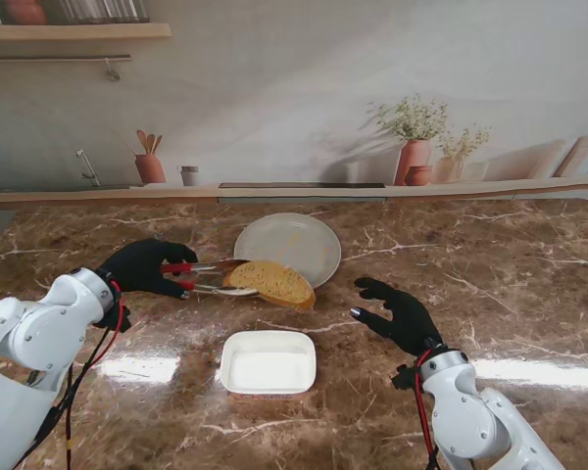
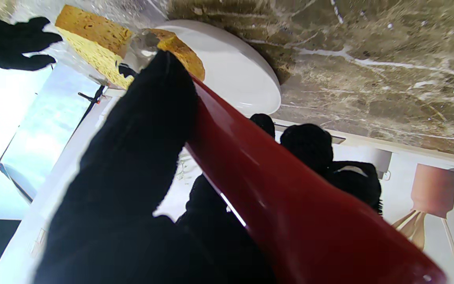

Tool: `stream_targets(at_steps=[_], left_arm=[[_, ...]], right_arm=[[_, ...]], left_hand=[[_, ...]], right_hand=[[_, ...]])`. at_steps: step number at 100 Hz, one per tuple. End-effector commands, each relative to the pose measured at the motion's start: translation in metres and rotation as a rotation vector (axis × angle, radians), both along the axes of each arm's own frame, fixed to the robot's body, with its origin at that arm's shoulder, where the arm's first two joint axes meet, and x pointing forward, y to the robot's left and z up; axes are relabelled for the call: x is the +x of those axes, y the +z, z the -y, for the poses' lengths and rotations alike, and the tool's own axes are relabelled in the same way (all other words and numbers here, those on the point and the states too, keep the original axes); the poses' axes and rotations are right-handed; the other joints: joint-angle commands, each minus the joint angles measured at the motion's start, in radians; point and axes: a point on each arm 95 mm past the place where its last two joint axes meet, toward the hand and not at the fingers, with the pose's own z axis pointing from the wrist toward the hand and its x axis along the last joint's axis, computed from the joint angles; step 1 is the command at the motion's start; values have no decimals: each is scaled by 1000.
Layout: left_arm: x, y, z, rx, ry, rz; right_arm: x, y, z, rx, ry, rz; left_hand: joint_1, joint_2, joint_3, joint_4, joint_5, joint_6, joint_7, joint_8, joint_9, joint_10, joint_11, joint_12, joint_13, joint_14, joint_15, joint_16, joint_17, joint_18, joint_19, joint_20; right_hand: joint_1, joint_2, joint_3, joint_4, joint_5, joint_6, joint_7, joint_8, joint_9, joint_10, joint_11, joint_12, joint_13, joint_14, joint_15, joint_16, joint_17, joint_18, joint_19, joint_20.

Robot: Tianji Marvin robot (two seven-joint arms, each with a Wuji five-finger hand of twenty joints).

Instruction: Pack bread into a bento box with kitchen tongs

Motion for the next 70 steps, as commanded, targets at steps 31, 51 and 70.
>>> stream_targets(at_steps=[31, 51, 70], left_arm=[[-31, -1, -9, 45, -54, -27], [-37, 0, -6, 82, -88, -27], [-41, -1, -4, 94, -109, -36]], right_arm=[[-2, 0, -6, 5, 18, -12], [-2, 0, -8, 7, 19, -13], [-2, -1, -9, 9, 21, -16]], left_hand=[[210, 225, 195, 37, 259, -231, 662, 129, 113, -97, 168, 53, 43, -18, 62, 23, 12, -15, 62, 35], [208, 226, 190, 37, 256, -234, 658, 130, 112, -99, 167, 52, 43, -23, 63, 26, 14, -18, 64, 37], [211, 227, 186, 39, 255, -233, 654, 129, 110, -97, 166, 51, 42, -23, 65, 30, 12, -21, 64, 39]], right_hand=[[30, 19, 3, 21, -17, -27, -9, -14, -5, -14, -7, 8, 17, 5, 7, 11, -7, -9, -1, 28], [29, 19, 3, 21, -16, -26, -8, -13, -6, -15, -7, 8, 17, 5, 7, 11, -6, -8, 0, 28], [31, 19, 3, 21, -16, -26, -8, -13, -4, -14, -6, 8, 16, 5, 7, 11, -7, -9, 0, 28]])
